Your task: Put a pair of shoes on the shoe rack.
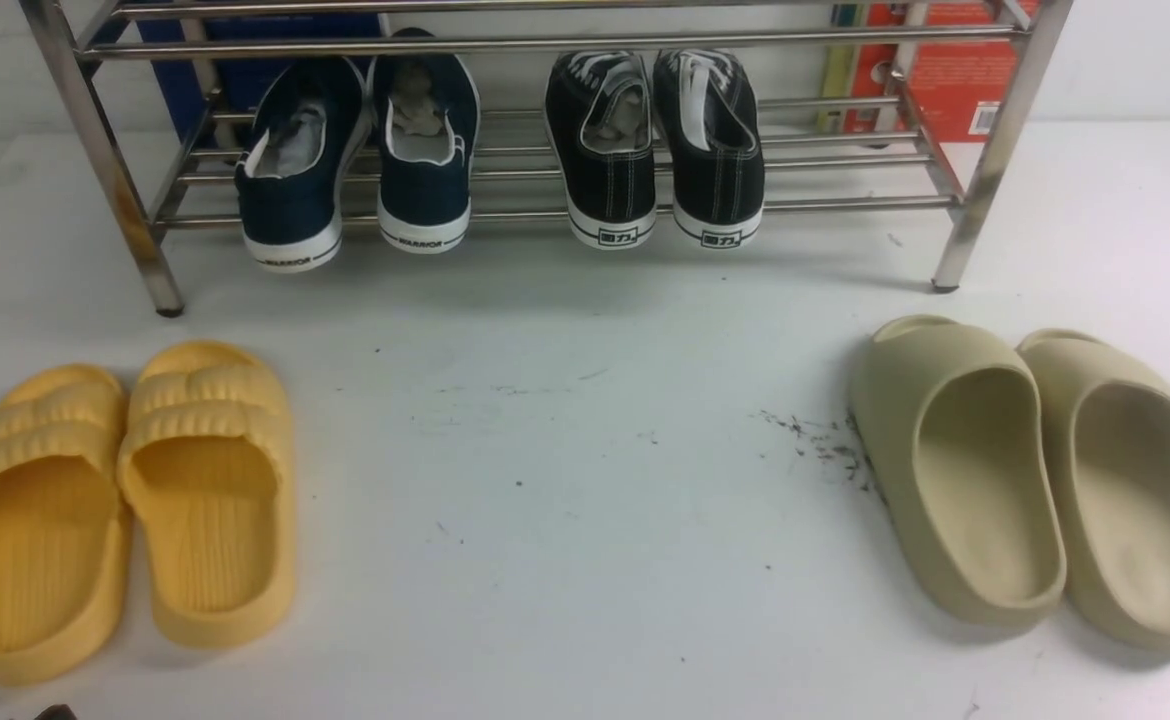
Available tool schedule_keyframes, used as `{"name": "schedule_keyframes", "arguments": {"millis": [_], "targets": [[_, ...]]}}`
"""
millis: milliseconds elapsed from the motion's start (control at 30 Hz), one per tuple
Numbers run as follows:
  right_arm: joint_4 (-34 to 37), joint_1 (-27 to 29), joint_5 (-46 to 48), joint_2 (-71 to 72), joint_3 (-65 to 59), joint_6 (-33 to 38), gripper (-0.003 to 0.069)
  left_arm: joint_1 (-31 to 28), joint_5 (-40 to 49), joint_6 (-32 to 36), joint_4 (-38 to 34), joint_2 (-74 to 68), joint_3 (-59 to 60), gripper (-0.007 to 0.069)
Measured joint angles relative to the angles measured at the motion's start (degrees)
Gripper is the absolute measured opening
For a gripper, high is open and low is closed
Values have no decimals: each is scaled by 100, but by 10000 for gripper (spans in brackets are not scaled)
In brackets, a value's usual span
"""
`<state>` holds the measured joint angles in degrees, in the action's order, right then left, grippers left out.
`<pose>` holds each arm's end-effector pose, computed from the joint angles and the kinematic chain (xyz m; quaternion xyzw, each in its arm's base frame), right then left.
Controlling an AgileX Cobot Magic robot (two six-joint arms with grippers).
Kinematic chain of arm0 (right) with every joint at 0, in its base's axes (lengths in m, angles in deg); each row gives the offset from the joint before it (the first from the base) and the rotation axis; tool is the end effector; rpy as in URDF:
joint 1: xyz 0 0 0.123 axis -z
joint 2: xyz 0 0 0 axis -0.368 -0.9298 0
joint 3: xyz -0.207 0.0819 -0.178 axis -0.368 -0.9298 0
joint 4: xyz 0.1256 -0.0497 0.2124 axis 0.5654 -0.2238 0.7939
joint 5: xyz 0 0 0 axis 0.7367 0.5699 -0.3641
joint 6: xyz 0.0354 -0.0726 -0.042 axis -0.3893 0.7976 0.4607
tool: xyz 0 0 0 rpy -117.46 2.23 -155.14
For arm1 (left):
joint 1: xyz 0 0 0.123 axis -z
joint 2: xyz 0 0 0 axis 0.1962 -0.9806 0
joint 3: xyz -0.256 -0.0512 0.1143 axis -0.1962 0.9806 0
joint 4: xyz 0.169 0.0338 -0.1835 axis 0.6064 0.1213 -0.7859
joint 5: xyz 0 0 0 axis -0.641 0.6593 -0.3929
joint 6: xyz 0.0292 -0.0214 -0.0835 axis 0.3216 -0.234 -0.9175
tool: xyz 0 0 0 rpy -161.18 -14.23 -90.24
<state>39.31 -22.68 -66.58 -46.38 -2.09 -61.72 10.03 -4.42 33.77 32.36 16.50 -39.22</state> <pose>0.0529 0.0025 0.1737 -0.0068 0.8061 0.0164 0.5916 0.0520 -0.0033 0.1679 -0.1357 0.8022 -0.1133 0.5703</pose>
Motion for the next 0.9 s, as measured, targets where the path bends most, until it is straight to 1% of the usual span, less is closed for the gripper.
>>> {"name": "schedule_keyframes", "arguments": {"millis": [900], "targets": [[84, 0, 45, 58, 5, -99, 6, 0, 0, 0, 0, 0, 0, 238]]}}
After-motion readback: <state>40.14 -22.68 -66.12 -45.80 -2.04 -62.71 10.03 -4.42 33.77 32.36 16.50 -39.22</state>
